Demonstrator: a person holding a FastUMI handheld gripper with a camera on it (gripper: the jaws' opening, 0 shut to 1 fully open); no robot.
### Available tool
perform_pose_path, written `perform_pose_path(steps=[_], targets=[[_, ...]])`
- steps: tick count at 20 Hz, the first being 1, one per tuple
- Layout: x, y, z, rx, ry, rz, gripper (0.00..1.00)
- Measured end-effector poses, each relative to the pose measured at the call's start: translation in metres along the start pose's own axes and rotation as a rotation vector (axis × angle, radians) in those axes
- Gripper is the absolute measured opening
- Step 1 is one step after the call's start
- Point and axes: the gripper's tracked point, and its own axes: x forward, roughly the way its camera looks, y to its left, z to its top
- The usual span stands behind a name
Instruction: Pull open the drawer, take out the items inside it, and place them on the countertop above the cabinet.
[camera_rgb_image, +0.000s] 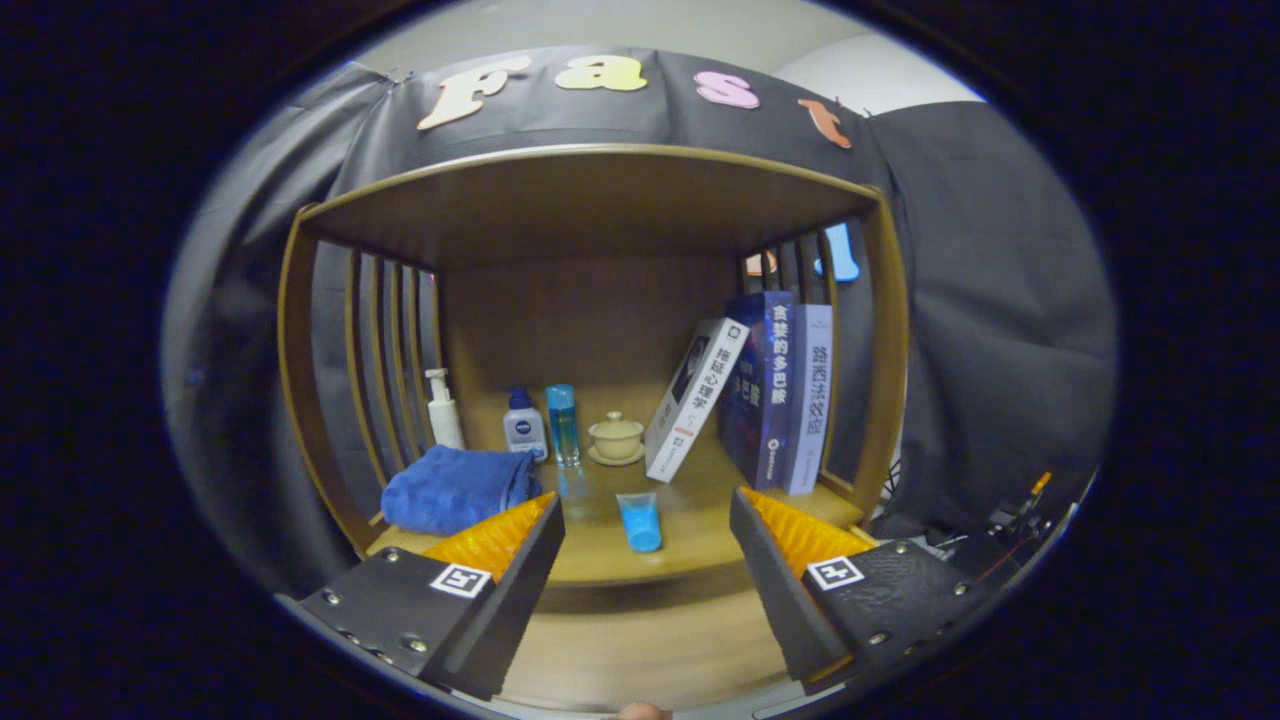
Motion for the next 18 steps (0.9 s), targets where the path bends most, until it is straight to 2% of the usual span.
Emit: perform_pose_path(steps=[4,10,14,18], targets=[[-0.041,0.004,-0.039,0.047,-0.031,0.031,0.99],[-0.080,0.002,-0.103,0.073,0.029,0.050,0.99],[-0.096,-0.009,-0.150,0.093,0.125,0.041,0.99],[-0.096,-0.002,-0.175,0.081,0.174,0.095,0.99]])
